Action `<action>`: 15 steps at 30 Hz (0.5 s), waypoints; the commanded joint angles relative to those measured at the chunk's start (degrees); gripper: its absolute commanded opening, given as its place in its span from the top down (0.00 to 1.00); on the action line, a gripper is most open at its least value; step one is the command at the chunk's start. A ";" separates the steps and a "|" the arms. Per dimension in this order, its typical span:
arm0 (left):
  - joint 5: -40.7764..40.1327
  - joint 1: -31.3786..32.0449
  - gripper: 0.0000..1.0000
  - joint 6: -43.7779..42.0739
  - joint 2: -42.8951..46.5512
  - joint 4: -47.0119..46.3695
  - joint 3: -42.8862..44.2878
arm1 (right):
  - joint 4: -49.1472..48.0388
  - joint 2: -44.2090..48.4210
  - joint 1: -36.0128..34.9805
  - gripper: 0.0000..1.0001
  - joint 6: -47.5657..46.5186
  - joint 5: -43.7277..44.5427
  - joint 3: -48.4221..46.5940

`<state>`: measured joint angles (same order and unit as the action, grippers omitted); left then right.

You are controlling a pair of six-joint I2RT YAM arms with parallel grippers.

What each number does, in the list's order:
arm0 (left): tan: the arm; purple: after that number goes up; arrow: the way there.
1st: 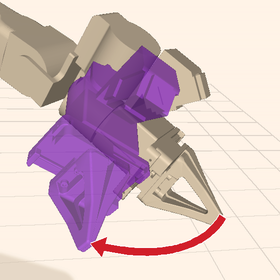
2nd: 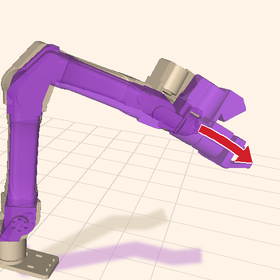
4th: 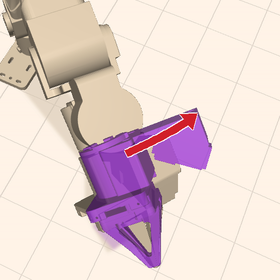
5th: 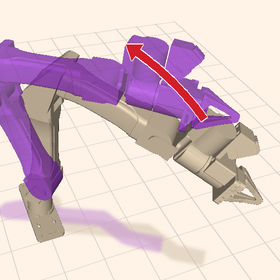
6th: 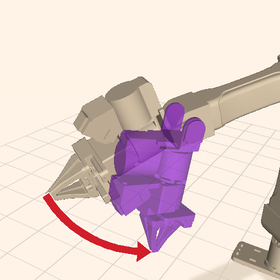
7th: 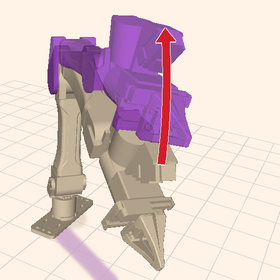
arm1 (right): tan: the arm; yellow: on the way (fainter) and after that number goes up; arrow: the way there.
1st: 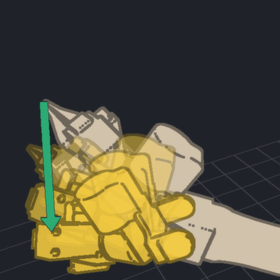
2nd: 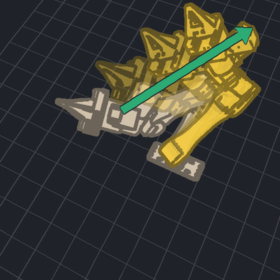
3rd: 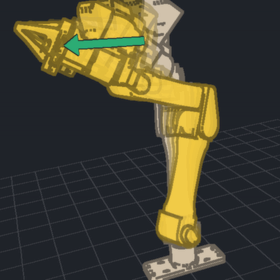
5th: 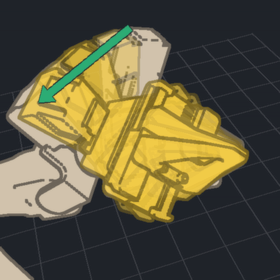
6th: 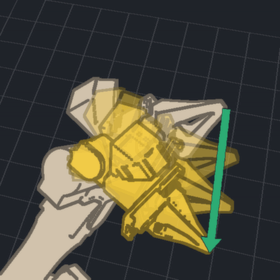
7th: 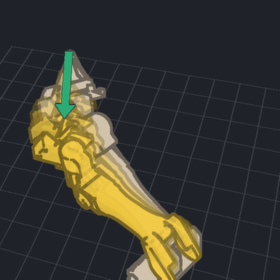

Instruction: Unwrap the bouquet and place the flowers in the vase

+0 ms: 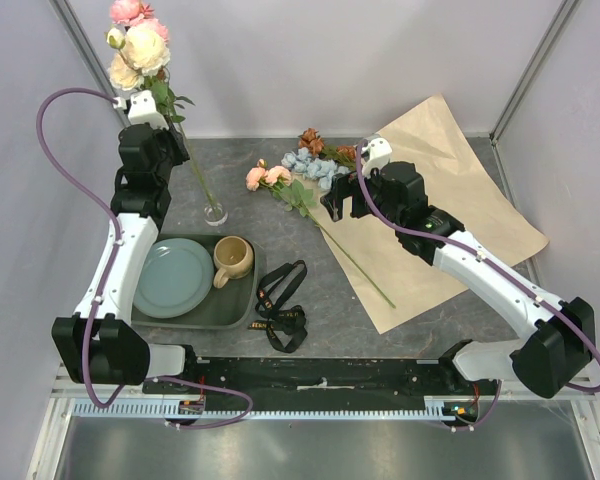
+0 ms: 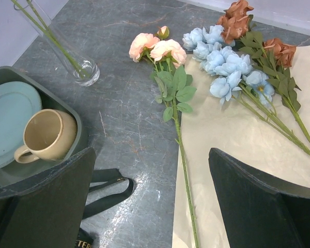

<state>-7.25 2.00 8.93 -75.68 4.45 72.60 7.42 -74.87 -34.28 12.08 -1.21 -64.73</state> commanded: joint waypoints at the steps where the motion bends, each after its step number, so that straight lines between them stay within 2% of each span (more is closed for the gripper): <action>1: -2.42 -0.07 0.59 2.05 2.11 -1.11 -0.61 | -1.88 0.08 -0.08 0.02 0.93 -0.37 0.22; 6: -2.68 -0.07 0.35 3.55 4.22 0.21 -0.70 | -1.80 -0.71 -0.08 0.02 0.93 -0.46 0.22; 11: -1.55 -0.07 0.26 5.04 6.77 2.75 -0.88 | -1.27 -2.29 -0.08 0.02 0.58 -0.81 0.39; 15: 1.52 -0.07 0.20 7.50 10.36 5.13 -2.63 | 1.01 -4.75 -0.08 0.02 3.30 3.14 -0.22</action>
<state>-8.32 2.00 12.47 -69.67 7.84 71.57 7.64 -77.49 -34.28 12.60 -1.13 -64.71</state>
